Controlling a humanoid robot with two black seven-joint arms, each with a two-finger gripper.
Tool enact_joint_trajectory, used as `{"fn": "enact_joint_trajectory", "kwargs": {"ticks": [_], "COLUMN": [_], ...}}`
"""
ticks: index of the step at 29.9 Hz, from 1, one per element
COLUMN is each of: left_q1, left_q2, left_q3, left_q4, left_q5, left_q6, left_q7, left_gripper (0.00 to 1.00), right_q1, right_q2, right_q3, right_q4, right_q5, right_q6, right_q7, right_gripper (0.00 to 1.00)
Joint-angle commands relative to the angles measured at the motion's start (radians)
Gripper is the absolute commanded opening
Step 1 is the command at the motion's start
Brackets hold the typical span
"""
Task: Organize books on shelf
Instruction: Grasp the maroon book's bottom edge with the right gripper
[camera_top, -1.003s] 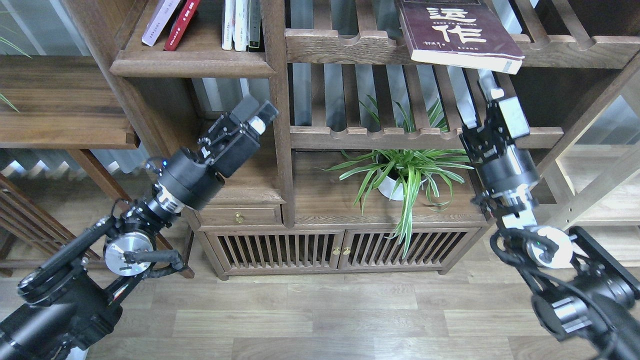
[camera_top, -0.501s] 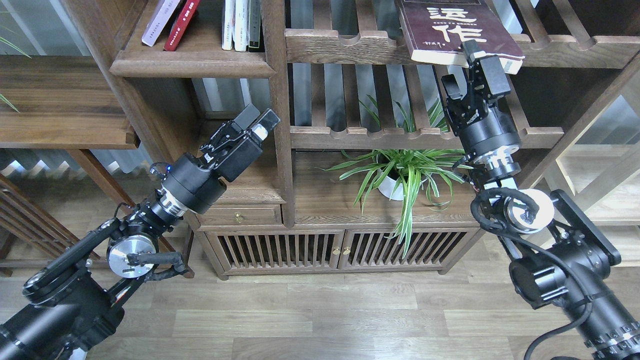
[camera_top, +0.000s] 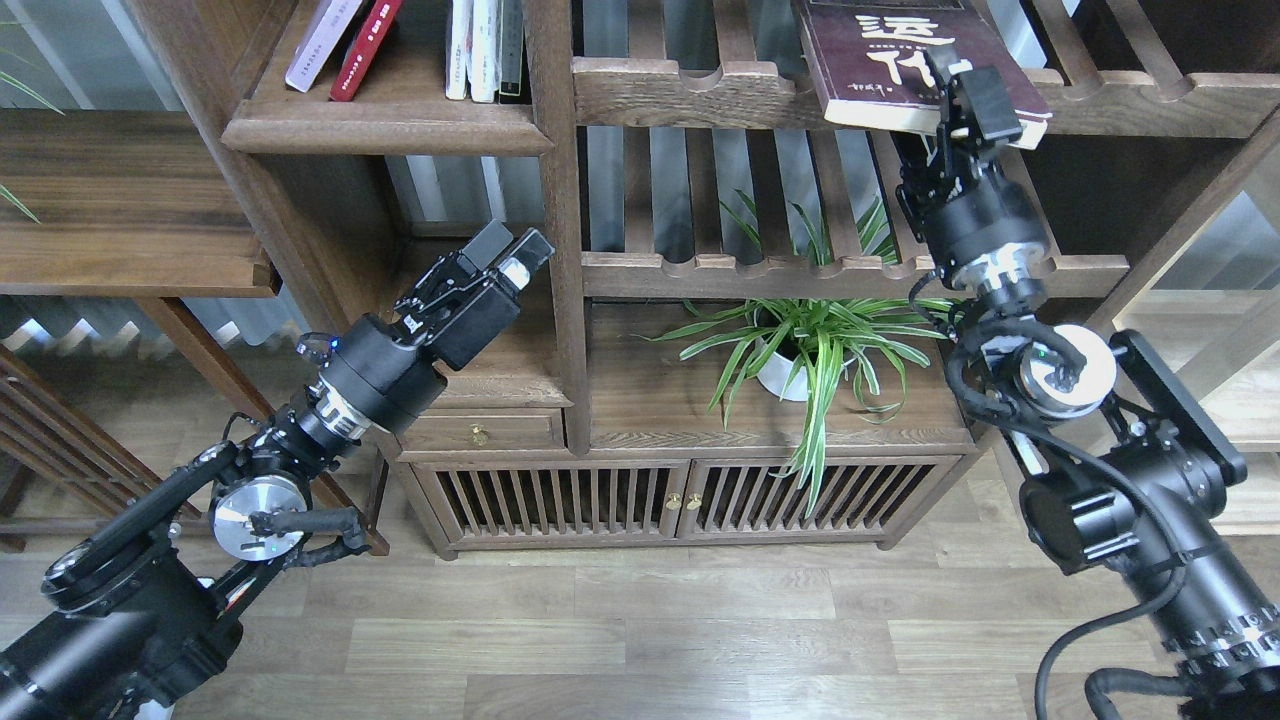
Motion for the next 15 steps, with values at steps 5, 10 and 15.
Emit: {"fn": "enact_joint_trajectory", "kwargs": {"ticks": [5,10,15], "left_q1": [0.016,0.022,0.028], "left_q2": [0.0,0.001,0.014], "left_q3": [0.002,0.002,0.002], "left_q4": [0.003,0.003,0.002], "left_q5": [0.0,0.0,0.0], "left_q6": [0.0,0.0,0.0], "left_q7": [-0.001,-0.002,-0.004], "left_gripper": [0.99,0.99,0.99], "right_q1": [0.027,0.021,0.018], "right_q2": [-0.003,-0.004,0.0], "right_q3": [0.0,0.0,0.0], "right_q4": [0.002,0.002,0.0], "right_q5": [0.001,0.001,0.001], "right_q6": [-0.063,-0.062,-0.06], "right_q7": [0.0,0.0,0.0], "right_gripper": [0.86,0.71,0.53]}}
